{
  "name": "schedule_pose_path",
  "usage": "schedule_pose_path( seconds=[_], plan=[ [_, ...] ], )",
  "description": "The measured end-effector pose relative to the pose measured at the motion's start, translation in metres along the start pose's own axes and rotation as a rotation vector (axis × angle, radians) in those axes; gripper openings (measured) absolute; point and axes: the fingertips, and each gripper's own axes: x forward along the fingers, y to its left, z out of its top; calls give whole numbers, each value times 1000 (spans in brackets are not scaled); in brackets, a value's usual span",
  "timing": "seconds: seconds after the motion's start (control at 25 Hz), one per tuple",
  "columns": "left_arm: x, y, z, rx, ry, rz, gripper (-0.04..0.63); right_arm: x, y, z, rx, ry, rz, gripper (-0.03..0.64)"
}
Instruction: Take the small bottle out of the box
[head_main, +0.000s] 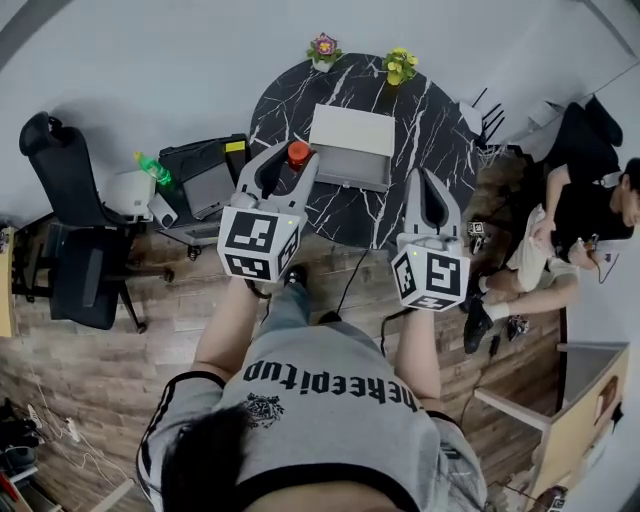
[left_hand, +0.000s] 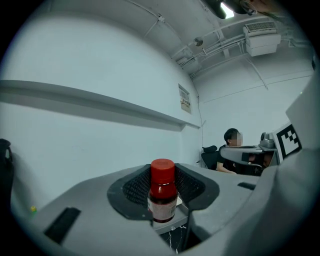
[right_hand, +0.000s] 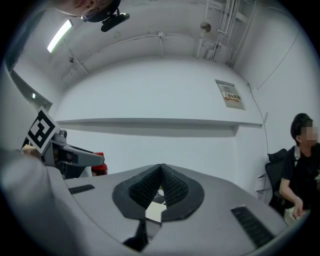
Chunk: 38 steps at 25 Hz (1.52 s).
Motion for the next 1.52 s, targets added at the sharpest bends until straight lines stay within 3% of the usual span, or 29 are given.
schedule_pose_path(
  seconds=[0.96,1.52],
  plan=[
    [-44,-49,20,13,-98,15,140,-62,-14,20,-20,-59,-18,0],
    [-44,-66,22,10,-109,3,140,-76,-27,22,-25,-63,-42,-1]
  ],
)
